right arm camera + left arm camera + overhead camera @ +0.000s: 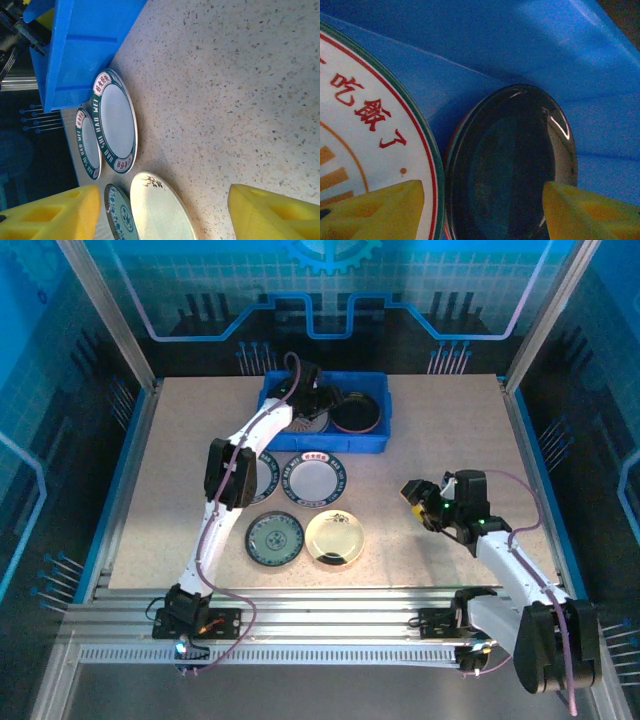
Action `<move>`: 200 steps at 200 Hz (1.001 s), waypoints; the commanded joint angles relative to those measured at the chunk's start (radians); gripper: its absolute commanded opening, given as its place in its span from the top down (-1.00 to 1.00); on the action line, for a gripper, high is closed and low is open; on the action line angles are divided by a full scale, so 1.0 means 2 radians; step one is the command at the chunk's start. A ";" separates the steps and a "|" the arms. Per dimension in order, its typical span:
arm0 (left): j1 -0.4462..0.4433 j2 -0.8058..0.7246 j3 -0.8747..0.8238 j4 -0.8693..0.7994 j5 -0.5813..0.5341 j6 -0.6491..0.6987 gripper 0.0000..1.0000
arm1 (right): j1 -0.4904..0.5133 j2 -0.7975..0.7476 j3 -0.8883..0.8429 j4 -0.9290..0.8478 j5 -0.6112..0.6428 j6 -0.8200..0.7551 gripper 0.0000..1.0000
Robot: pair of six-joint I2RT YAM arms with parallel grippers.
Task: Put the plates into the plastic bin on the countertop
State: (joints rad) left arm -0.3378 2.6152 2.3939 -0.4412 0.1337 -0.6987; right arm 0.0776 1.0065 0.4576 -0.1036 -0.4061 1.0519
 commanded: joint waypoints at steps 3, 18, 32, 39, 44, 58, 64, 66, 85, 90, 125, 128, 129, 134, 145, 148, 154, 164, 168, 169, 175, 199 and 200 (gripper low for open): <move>-0.003 -0.045 0.006 -0.012 -0.016 0.025 -0.31 | 0.011 0.000 0.017 -0.007 0.012 -0.015 -0.38; -0.004 -0.067 -0.005 -0.005 -0.023 0.038 -0.35 | 0.017 -0.004 0.026 -0.021 0.023 -0.033 -0.37; -0.007 -0.093 -0.019 -0.002 -0.031 0.054 -0.39 | 0.032 -0.007 0.048 -0.046 0.037 -0.068 -0.37; -0.009 -0.108 -0.028 -0.001 -0.035 0.063 -0.40 | 0.044 -0.008 0.066 -0.067 0.053 -0.091 -0.38; -0.010 -0.120 -0.036 0.000 -0.038 0.069 -0.40 | 0.056 -0.008 0.081 -0.083 0.067 -0.107 -0.38; -0.011 -0.158 -0.069 0.008 -0.037 0.082 -0.45 | 0.094 -0.007 0.119 -0.119 0.108 -0.151 -0.38; -0.012 -0.177 -0.092 0.017 -0.036 0.086 -0.47 | 0.112 -0.005 0.133 -0.129 0.125 -0.167 -0.38; -0.012 -0.184 -0.099 0.019 -0.036 0.087 -0.46 | 0.118 -0.004 0.138 -0.131 0.131 -0.171 -0.39; -0.014 -0.256 -0.190 0.051 -0.028 0.092 -0.48 | 0.169 0.005 0.172 -0.139 0.170 -0.205 -0.40; -0.015 -0.275 -0.213 0.058 -0.025 0.092 -0.49 | 0.179 0.008 0.178 -0.138 0.176 -0.210 -0.39; -0.019 -0.406 -0.366 0.086 -0.003 0.095 -0.53 | 0.227 0.046 0.207 -0.133 0.190 -0.228 -0.40; -0.020 -0.416 -0.376 0.085 -0.001 0.097 -0.53 | 0.228 0.049 0.208 -0.132 0.188 -0.229 -0.40; -0.020 -0.420 -0.379 0.085 0.000 0.097 -0.53 | 0.229 0.051 0.208 -0.132 0.188 -0.229 -0.40; -0.020 -0.437 -0.395 0.082 0.003 0.100 -0.53 | 0.233 0.057 0.208 -0.133 0.186 -0.231 -0.40; -0.022 -0.474 -0.431 0.071 0.007 0.105 -0.53 | 0.240 0.069 0.208 -0.133 0.184 -0.231 -0.40; -0.022 -0.483 -0.442 0.069 0.007 0.106 -0.53 | 0.241 0.072 0.208 -0.133 0.184 -0.230 -0.40; -0.022 -0.506 -0.464 0.066 0.009 0.107 -0.53 | 0.244 0.075 0.208 -0.130 0.183 -0.227 -0.40; -0.023 -0.540 -0.503 0.064 0.011 0.108 -0.53 | 0.248 0.078 0.198 -0.119 0.177 -0.224 -0.40; -0.023 -0.554 -0.518 0.065 0.011 0.108 -0.53 | 0.251 0.079 0.194 -0.116 0.175 -0.223 -0.40; -0.024 -0.557 -0.522 0.065 0.011 0.107 -0.53 | 0.251 0.079 0.193 -0.116 0.174 -0.222 -0.40; -0.024 -0.581 -0.549 0.069 0.008 0.106 -0.49 | 0.253 0.080 0.189 -0.113 0.173 -0.220 -0.40; -0.031 -0.688 -0.672 0.107 -0.018 0.086 -0.47 | 0.261 0.081 0.170 -0.107 0.173 -0.218 -0.38; -0.031 -0.691 -0.674 0.106 -0.019 0.084 -0.48 | 0.262 0.081 0.169 -0.106 0.173 -0.218 -0.38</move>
State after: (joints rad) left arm -0.3828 1.4021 1.2106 -0.2722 0.1242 -0.5171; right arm 0.5777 1.1667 0.8307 -0.3325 -0.0605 0.6231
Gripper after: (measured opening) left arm 0.739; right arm 0.694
